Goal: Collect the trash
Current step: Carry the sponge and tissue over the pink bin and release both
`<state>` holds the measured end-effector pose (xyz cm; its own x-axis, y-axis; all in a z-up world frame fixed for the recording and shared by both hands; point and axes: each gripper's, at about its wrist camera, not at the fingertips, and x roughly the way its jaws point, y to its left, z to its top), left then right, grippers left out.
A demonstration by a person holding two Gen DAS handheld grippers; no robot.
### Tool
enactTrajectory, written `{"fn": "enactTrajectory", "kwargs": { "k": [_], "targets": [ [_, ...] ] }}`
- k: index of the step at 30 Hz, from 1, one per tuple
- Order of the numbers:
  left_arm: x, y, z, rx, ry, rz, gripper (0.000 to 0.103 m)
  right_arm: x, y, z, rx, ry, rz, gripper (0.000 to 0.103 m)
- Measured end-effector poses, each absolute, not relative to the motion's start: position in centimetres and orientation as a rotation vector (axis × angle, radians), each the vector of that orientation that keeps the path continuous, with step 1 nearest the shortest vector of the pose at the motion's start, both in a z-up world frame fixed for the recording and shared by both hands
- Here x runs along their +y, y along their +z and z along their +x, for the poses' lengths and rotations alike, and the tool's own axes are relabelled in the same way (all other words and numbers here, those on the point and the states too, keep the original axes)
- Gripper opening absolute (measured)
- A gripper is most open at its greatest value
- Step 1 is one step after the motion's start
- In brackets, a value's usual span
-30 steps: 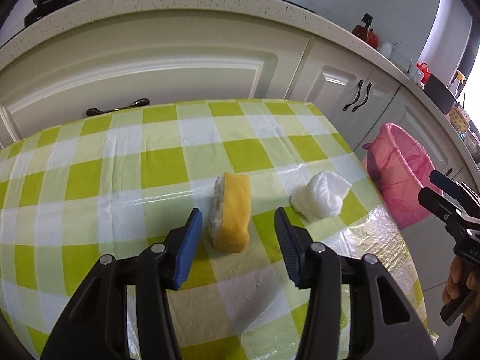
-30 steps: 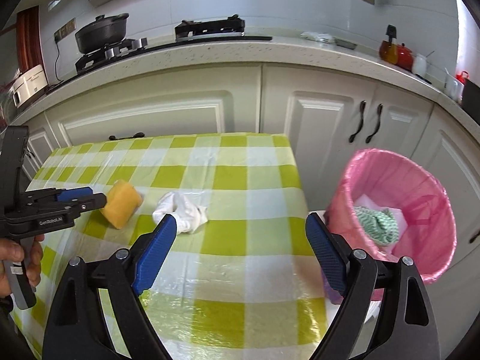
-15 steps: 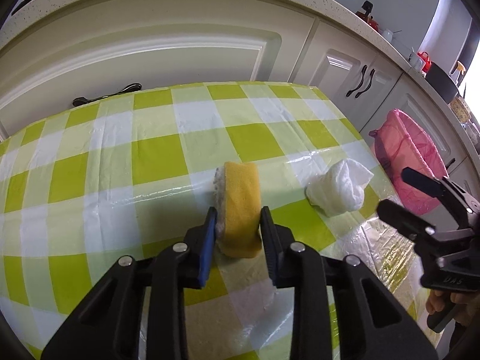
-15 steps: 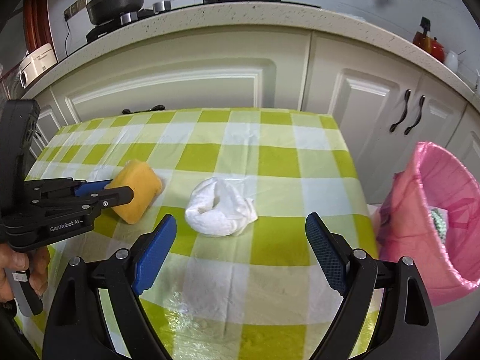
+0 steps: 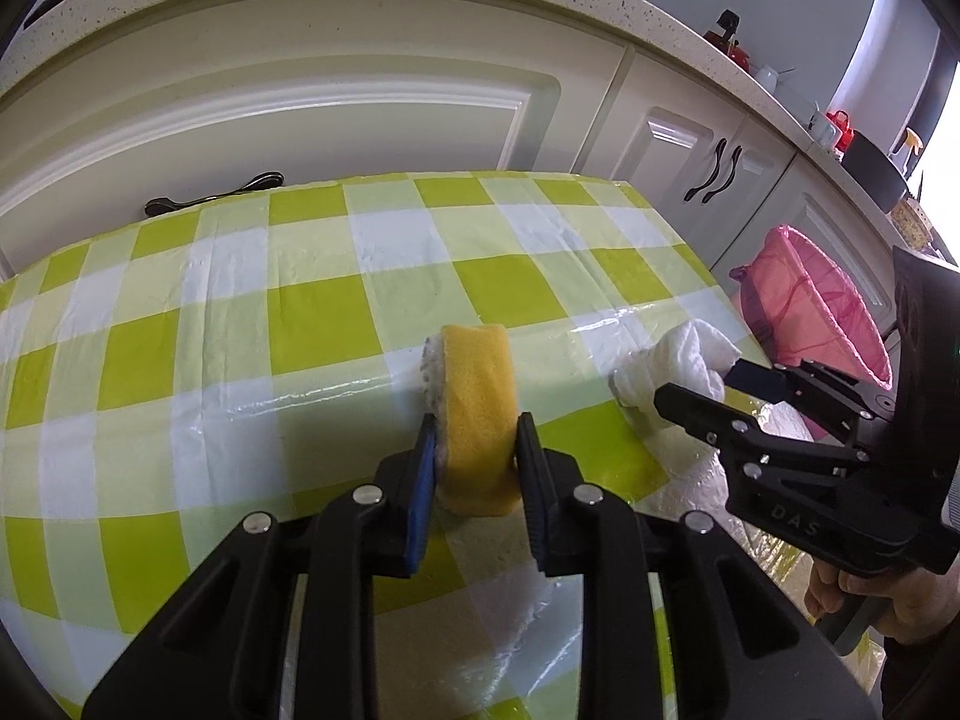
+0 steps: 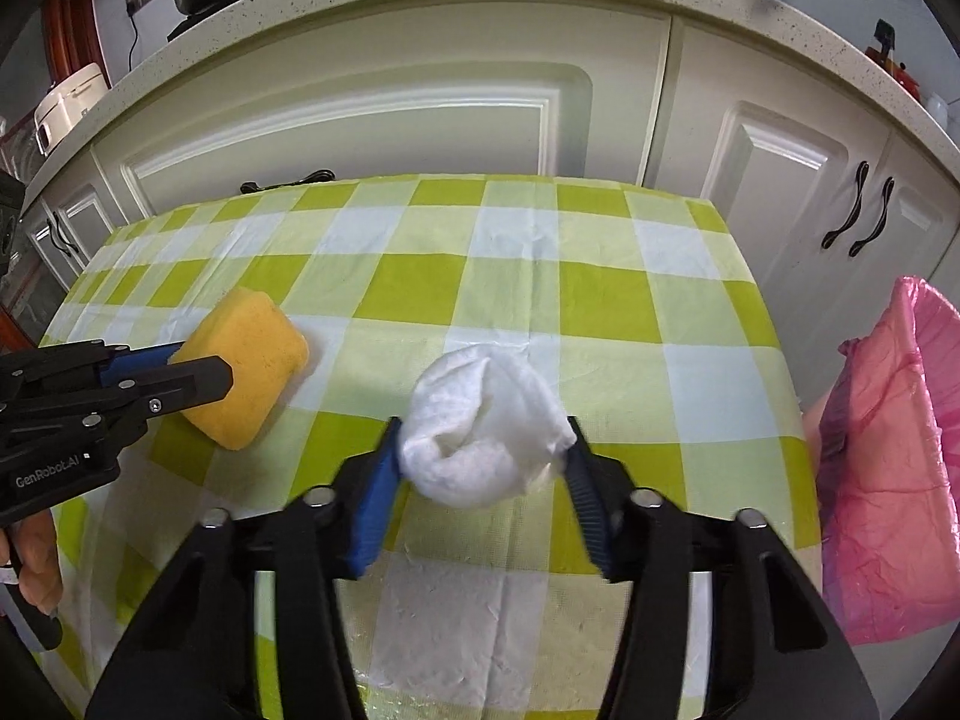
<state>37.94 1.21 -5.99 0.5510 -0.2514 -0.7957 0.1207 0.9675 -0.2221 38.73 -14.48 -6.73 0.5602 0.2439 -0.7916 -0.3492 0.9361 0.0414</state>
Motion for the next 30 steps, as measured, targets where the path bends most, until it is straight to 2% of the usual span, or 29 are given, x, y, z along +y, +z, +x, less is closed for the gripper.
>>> {"fn": "enactTrajectory", "kwargs": {
  "k": [4,14,23,30],
  "targets": [
    [0.7,-5.6,37.9,0.96,-0.223,-0.137,0.024,-14.7,-6.3,38.3,0.897,0.362,-0.125,0.035],
    [-3.0,-1.5,37.4,0.91,-0.247,-0.101,0.024,-19.9,-1.8,36.6,0.818,0.336,-0.075,0.034],
    [-12.5,3.5,38.3,0.835,-0.356,-0.079,0.024,-31.5,3.8,35.5,0.726,0.2,-0.051,0.034],
    [-22.2,6.3,40.4,0.799,-0.465,-0.042,0.024,-40.7,5.0,36.2,0.713,0.071,-0.006,0.034]
  ]
}}
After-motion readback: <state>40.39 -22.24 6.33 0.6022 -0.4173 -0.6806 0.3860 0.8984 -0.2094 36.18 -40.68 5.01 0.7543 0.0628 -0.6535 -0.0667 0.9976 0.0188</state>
